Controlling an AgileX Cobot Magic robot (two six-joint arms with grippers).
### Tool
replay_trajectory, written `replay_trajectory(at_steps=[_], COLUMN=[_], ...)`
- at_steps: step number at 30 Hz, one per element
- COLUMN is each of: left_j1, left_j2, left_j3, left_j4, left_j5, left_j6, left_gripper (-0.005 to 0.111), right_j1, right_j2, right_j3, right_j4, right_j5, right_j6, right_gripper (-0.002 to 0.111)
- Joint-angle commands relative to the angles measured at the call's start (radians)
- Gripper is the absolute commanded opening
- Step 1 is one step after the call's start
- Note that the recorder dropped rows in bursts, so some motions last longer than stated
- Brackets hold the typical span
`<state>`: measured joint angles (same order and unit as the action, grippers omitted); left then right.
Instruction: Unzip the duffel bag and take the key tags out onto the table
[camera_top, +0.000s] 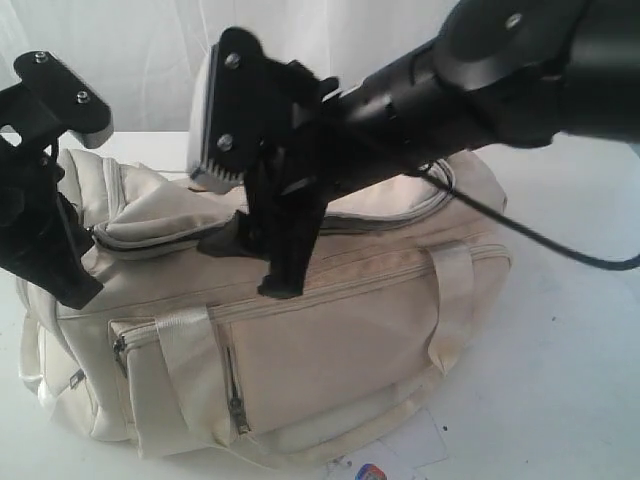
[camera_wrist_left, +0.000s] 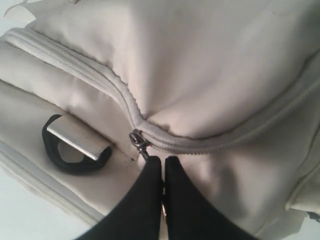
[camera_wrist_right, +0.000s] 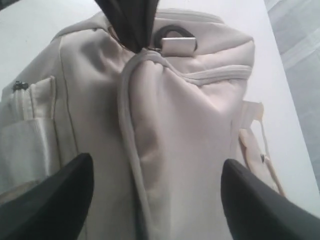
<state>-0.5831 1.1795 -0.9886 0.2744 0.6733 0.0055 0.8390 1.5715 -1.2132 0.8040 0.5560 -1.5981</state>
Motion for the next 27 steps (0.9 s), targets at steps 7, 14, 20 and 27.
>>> replay_trajectory(at_steps=[7, 14, 20, 27], left_j1=[0.002, 0.002, 0.002, 0.002], left_j2=[-0.025, -0.026, -0.026, 0.005], left_j3=[-0.002, -0.002, -0.002, -0.002], left_j4=[-0.019, -0.013, 0.120, 0.210], left_j5=[0.040, 0.040, 0.028, 0.014], left_j6=[0.020, 0.022, -0.037, -0.079], left_gripper=[0.000, 0.000, 0.000, 0.000], right_j1=[0.135, 0.138, 0.138, 0.138], right_j2=[0.105, 0.105, 0.105, 0.105], right_j3=[-0.007, -0.007, -0.007, -0.007], right_j4=[0.004, -0.021, -0.023, -0.046], right_j5=[-0.188, -0.135, -0.131, -0.096], right_j6=[-0.022, -0.019, -0.019, -0.019], right_gripper=[0.043, 0.000, 0.000, 0.000])
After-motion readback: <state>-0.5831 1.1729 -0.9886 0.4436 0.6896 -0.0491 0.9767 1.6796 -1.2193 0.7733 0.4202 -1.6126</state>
